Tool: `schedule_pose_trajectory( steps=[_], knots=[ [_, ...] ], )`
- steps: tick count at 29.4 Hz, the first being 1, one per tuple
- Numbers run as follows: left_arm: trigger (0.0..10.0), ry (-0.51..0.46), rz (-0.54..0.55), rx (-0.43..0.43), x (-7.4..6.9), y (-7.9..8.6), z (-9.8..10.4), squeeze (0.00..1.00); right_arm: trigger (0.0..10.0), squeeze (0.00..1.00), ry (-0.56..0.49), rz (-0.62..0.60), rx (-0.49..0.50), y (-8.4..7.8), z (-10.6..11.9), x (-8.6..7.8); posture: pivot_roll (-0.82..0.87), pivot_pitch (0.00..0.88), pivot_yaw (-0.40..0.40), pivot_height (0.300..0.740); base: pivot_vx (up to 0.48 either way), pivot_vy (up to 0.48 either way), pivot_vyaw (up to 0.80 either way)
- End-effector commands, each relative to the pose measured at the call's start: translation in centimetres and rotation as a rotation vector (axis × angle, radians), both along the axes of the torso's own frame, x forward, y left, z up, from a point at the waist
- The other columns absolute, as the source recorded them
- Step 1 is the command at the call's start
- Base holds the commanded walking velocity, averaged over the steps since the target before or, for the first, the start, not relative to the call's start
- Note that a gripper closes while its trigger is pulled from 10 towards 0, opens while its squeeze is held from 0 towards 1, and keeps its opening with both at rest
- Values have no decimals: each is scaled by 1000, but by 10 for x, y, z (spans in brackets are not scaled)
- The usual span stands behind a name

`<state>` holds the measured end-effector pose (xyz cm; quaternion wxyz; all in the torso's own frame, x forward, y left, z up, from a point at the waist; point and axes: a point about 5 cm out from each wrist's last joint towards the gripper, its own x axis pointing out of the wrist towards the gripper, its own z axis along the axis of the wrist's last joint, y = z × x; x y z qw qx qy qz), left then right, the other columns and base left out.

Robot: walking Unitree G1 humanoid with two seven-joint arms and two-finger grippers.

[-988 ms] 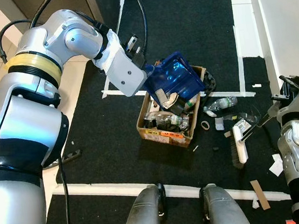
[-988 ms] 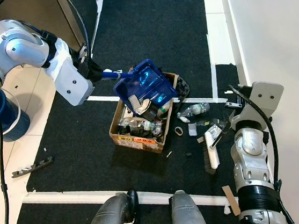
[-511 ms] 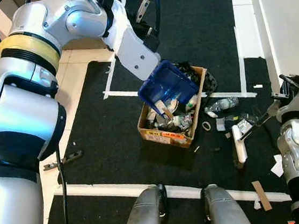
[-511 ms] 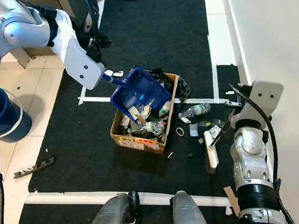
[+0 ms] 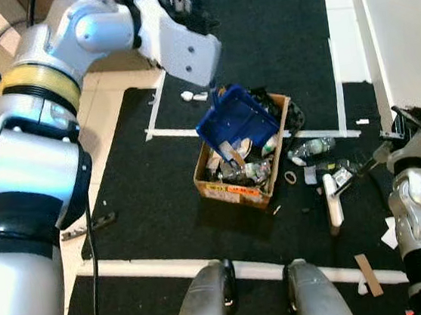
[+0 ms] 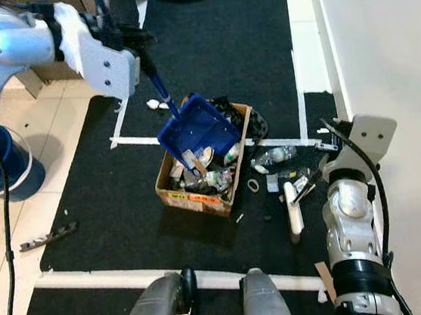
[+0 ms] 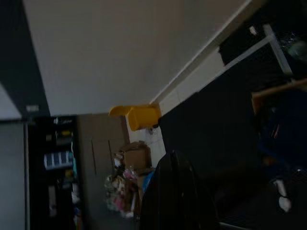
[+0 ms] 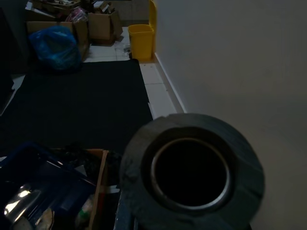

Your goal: Sweep floor

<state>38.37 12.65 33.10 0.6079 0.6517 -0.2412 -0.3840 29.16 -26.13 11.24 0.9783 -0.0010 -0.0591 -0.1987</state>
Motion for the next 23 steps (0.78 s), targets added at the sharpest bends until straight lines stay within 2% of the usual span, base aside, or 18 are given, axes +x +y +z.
schedule_pose_trajectory(
  steps=[1,2,4,5,7,8,9,10,11,12,13,14,16,18,19,21,22,23],
  knots=[
    [10000,1,3,-80,1,1,1,0,10000,0,66,-5,33,0,-17,-5,14,164,82,740,0,0,0],
    [10000,1,3,-80,1,1,1,0,10000,0,66,-5,33,0,-17,-5,14,164,82,740,0,0,0],
    [10000,-2,5,-237,0,7,17,0,10000,0,67,-1,36,1,-17,-4,14,153,79,740,0,0,0],
    [10000,-2,5,-237,0,7,17,0,10000,0,67,-1,36,1,-17,-4,14,153,79,740,0,0,0],
    [10000,7,4,-329,-1,12,26,0,10000,0,67,2,37,2,-17,-3,13,147,78,740,0,0,0],
    [10000,9,5,-415,-1,17,34,196,10000,0,63,4,37,2,-16,-2,13,147,78,740,0,0,0],
    [10000,9,5,-415,-1,17,34,196,10000,0,63,4,37,2,-16,-2,13,147,78,740,0,0,0],
    [10000,11,7,-505,-2,23,41,486,10000,0,61,5,36,2,-15,0,12,139,79,740,0,0,0],
    [10000,11,7,-505,-2,23,41,486,10000,0,61,5,36,2,-15,0,12,139,79,740,0,0,0],
    [10000,20,10,-591,-2,29,46,1000,10000,0,58,5,36,2,-14,0,12,139,79,740,0,0,0],
    [10000,47,8,-694,-2,35,50,1000,10000,0,55,5,35,1,-13,1,12,133,81,740,0,0,0],
    [10000,47,8,-694,-2,35,50,1000,10000,0,55,5,35,1,-13,1,12,133,81,740,0,0,0],
    [10000,143,15,-847,1,47,40,1000,10000,0,54,5,35,1,-13,2,17,127,77,740,0,0,0],
    [10000,143,15,-847,1,47,40,1000,10000,0,54,5,35,1,-13,2,17,127,77,740,0,0,0],
    [10000,185,30,-898,3,53,30,1000,10000,0,55,5,35,1,-13,2,19,125,75,740,0,0,0],
    [10000,185,30,-898,3,53,30,1000,10000,0,55,5,35,1,-13,2,19,125,75,740,0,0,0],
    [10000,239,40,-943,5,56,15,1000,10000,0,55,7,36,1,-14,2,23,128,73,740,0,0,0],
    [10000,333,26,-1036,7,57,-2,1000,10000,0,56,10,36,2,-14,3,28,139,68,740,0,0,0]
  ],
)
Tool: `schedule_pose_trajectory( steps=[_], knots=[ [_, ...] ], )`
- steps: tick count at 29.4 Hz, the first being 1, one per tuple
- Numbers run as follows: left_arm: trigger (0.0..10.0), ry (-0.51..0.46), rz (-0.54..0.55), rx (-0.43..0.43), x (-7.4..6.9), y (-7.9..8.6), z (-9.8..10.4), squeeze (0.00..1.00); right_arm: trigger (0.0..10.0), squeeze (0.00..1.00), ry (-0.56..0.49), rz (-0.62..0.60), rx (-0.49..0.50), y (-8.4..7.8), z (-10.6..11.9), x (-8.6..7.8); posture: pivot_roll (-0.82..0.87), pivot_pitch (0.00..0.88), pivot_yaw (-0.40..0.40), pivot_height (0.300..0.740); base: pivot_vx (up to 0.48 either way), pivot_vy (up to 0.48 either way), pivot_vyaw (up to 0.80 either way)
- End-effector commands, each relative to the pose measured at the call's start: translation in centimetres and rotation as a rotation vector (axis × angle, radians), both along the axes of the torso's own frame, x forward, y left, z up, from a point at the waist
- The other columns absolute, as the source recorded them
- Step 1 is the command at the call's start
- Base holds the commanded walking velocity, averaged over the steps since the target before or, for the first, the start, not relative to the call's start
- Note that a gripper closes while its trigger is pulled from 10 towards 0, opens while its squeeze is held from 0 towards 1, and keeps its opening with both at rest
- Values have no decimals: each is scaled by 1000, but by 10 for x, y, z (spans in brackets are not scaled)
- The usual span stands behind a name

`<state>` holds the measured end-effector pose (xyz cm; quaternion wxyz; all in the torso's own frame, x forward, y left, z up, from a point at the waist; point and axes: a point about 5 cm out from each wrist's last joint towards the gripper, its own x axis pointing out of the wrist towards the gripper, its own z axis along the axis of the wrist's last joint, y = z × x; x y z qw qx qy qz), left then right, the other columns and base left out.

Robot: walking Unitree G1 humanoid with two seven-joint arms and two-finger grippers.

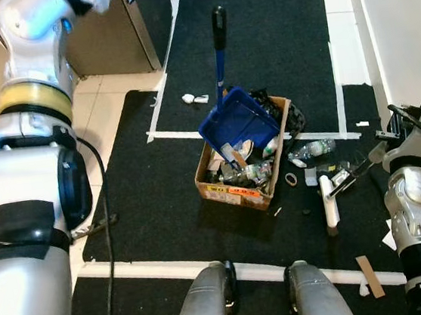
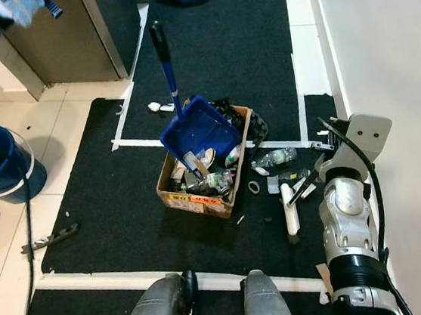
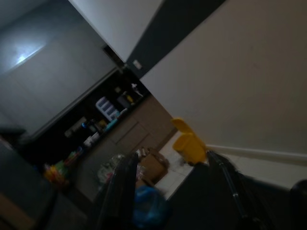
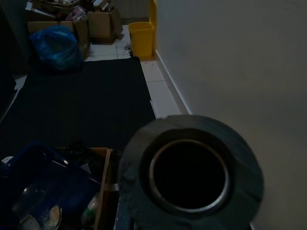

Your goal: Sweep floor

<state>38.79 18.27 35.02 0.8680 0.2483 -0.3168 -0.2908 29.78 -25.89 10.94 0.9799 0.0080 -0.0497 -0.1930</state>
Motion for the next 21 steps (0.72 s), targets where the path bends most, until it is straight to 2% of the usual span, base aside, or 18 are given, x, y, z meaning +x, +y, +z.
schedule_pose_trajectory(
  steps=[1,3,5,7,9,12,16,21],
  knots=[
    [10000,153,-75,-146,4,2,-35,1000,10000,0,42,1,15,0,-11,-3,27,142,67,740,0,0,0],
    [10000,253,-151,-257,5,0,-56,1000,10000,0,47,8,16,2,-12,-4,27,145,64,740,0,0,0],
    [10000,271,-166,-274,5,0,-60,1000,10000,0,47,9,16,2,-13,-4,27,145,64,740,0,0,0],
    [10000,347,-203,-307,6,-4,-75,1000,10000,0,48,12,14,2,-13,-4,19,154,59,740,0,0,0],
    [10000,378,-217,-320,6,-6,-81,1000,10000,0,48,12,14,2,-13,-5,19,154,59,740,0,0,0],
    [10000,426,-246,-323,6,-12,-92,1000,10000,0,48,11,9,0,-12,-6,6,162,55,740,0,0,0],
    [10000,463,-288,-326,7,-22,-96,1000,10000,0,49,6,2,-3,-12,-9,-8,170,52,740,0,0,0],
    [10000,514,-280,-281,9,-33,-101,1000,10000,0,50,5,-4,-4,-11,-12,-18,187,48,740,0,0,0]
  ],
)
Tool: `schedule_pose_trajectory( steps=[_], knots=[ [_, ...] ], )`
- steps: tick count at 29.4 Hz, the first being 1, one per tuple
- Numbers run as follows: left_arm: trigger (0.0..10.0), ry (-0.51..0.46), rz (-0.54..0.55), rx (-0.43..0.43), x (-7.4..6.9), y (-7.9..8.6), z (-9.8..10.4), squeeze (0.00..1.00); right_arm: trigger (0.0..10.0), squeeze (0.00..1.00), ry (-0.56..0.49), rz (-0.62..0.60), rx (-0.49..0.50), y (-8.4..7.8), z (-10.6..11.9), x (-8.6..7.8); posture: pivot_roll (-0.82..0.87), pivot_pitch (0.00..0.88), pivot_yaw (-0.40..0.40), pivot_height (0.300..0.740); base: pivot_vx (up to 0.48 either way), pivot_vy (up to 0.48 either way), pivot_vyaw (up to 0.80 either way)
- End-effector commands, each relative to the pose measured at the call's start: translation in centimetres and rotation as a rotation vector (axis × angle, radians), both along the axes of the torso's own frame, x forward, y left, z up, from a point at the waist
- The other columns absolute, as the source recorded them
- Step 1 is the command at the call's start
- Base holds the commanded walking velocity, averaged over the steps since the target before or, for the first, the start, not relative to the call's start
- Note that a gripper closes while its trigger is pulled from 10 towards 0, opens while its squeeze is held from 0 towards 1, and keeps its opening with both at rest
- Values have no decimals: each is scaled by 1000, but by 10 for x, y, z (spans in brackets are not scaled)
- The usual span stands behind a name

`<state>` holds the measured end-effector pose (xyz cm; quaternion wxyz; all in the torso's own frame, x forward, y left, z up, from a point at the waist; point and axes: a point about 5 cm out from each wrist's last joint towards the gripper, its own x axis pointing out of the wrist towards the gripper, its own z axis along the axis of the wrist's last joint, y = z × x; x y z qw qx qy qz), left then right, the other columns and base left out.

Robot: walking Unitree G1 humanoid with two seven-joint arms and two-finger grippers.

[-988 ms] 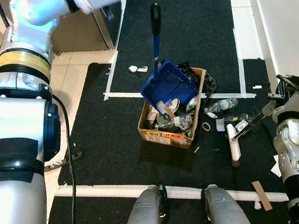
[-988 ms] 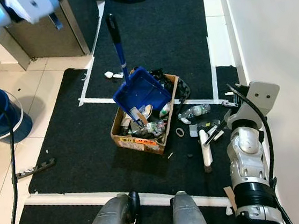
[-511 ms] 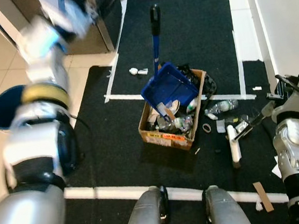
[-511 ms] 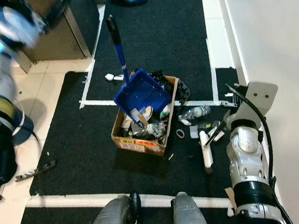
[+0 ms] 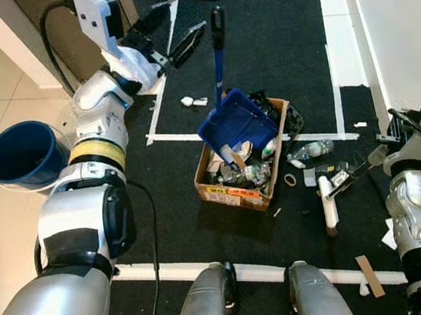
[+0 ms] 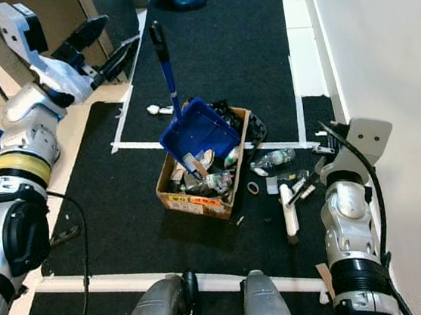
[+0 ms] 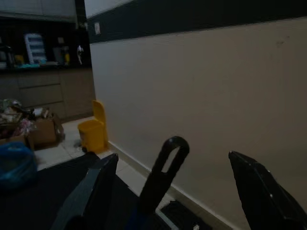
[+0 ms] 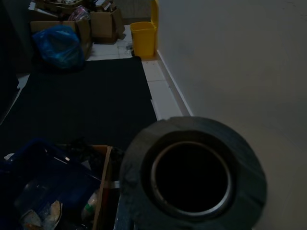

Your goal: Sweep floor

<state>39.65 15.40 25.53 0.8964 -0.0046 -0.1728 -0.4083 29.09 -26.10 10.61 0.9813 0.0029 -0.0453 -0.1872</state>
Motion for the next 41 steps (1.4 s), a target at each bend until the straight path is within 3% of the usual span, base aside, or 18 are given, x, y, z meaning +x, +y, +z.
schedule_pose_trajectory(
  steps=[1,6,7,8,10,11,19,26,32,34,41],
  knots=[
    [10000,30,3,46,1,-6,-7,1000,10000,0,40,-7,3,-2,-8,-6,-21,194,47,740,0,0,0],
    [10000,28,40,81,3,-10,-7,1000,10000,0,45,-5,-1,-2,-9,-10,-32,213,46,740,0,0,0],
    [10000,24,51,90,4,-11,-4,922,10000,0,47,-4,-2,-2,-10,-13,-41,224,45,740,0,0,0],
    [10000,12,62,94,6,-14,2,51,10000,0,49,-5,-7,-3,-9,-17,-55,241,43,740,0,0,0],
    [10000,9,64,89,7,-15,5,51,10000,0,51,-5,-8,-3,-9,-19,-55,241,43,740,0,0,0],
    [10000,-1,63,87,7,-17,9,0,10000,0,52,-5,-13,-4,-8,-23,-70,263,40,740,0,0,0],
    [10000,-8,20,109,8,-31,14,0,10000,0,58,-9,-27,-6,-4,-37,-106,317,32,740,0,0,0],
    [10000,-9,60,137,10,-38,16,0,10000,0,69,-8,-27,-4,-3,-42,-113,315,40,740,0,0,0],
    [10000,-164,39,74,7,-37,54,0,10000,0,49,-14,-15,-3,-1,-31,-86,252,56,740,0,0,0],
    [10000,-271,41,51,3,-33,81,0,10000,0,33,-11,-8,-2,3,-22,-66,208,63,740,0,0,0],
    [10000,-402,61,29,-6,-20,111,0,10000,0,5,2,8,3,9,-5,-38,149,68,740,0,0,0]
  ],
)
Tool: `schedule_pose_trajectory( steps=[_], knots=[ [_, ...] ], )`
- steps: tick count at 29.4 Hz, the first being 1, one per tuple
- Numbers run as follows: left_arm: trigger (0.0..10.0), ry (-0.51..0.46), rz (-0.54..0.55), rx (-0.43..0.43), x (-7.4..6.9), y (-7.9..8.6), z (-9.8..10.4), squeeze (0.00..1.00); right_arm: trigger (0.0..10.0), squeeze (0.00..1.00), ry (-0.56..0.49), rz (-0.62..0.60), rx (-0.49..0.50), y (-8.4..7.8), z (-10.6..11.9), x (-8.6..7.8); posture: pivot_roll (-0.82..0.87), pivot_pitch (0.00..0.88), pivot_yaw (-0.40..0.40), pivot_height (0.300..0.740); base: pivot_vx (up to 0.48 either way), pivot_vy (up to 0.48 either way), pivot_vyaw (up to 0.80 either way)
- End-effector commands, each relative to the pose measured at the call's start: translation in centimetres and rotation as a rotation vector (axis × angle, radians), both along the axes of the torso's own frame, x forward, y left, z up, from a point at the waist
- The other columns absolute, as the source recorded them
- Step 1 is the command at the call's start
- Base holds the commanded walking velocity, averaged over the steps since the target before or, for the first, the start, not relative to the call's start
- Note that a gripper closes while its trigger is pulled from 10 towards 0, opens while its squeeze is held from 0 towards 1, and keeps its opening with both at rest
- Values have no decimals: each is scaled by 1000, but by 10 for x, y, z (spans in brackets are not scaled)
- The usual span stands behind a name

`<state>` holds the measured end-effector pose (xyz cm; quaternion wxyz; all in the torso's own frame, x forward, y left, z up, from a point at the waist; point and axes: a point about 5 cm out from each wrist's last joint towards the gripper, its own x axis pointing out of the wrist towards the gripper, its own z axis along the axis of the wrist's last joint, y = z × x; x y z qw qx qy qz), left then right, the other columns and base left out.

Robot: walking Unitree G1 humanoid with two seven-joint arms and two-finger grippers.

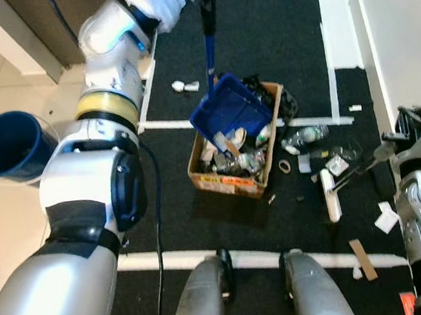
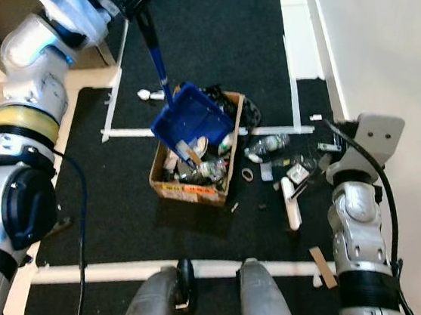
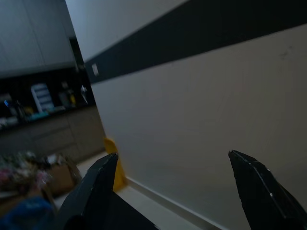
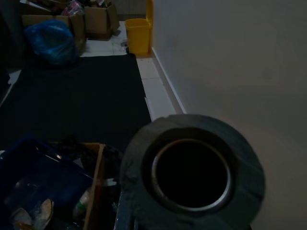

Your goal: Sweep floor

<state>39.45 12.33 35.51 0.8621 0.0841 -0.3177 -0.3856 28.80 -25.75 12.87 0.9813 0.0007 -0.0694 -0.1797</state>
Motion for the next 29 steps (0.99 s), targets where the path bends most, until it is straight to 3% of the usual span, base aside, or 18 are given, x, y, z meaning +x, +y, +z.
schedule_pose_trajectory(
  steps=[1,2,6,8,9,14,15,19,20,22,23,24,26,29],
  knots=[
    [10000,-56,15,-5,-4,10,12,0,10000,0,52,-12,22,-1,-14,-2,-38,149,68,740,0,0,0],
    [10000,-45,77,-12,-3,19,6,0,10000,0,46,-9,32,1,-13,6,-9,90,78,740,0,0,0],
    [10000,-9,137,-55,0,31,-6,0,10000,0,41,-8,41,2,-13,12,3,70,78,740,0,0,0],
    [10000,31,237,-104,1,48,-26,0,10000,0,40,-7,53,5,-15,17,22,45,79,740,0,0,0],
    [10000,31,237,-104,1,48,-26,0,10000,0,40,-7,53,5,-15,17,22,45,79,740,0,0,0],
    [10000,80,382,-168,-12,88,-63,0,10000,0,55,2,68,10,-19,29,78,0,67,740,0,0,0],
    [10000,80,382,-168,-12,88,-63,0,10000,0,55,2,68,10,-19,29,78,0,67,740,0,0,0],
    [10000,136,542,-151,-26,135,-88,0,10000,0,91,-7,32,6,-24,33,95,0,68,740,0,0,0],
    [10000,136,542,-151,-26,135,-88,0,10000,0,91,-7,32,6,-24,33,95,0,68,740,0,0,0],
    [10000,173,674,-163,-40,169,-102,0,10000,0,117,-34,30,-2,-30,31,116,0,57,740,0,0,0],
    [10000,187,723,-173,-45,181,-106,0,10000,0,127,-44,29,-5,-32,30,124,0,54,740,0,0,0],
    [10000,187,723,-173,-45,181,-106,0,10000,0,127,-44,29,-5,-32,30,124,0,54,740,0,0,0],
    [10000,254,863,-201,-60,212,-125,0,10000,0,150,-58,21,-11,-36,29,137,0,43,740,0,0,0],
    [10000,302,930,-207,-68,225,-138,0,10000,0,160,-63,18,-13,-37,29,144,0,39,740,0,0,0]
  ],
)
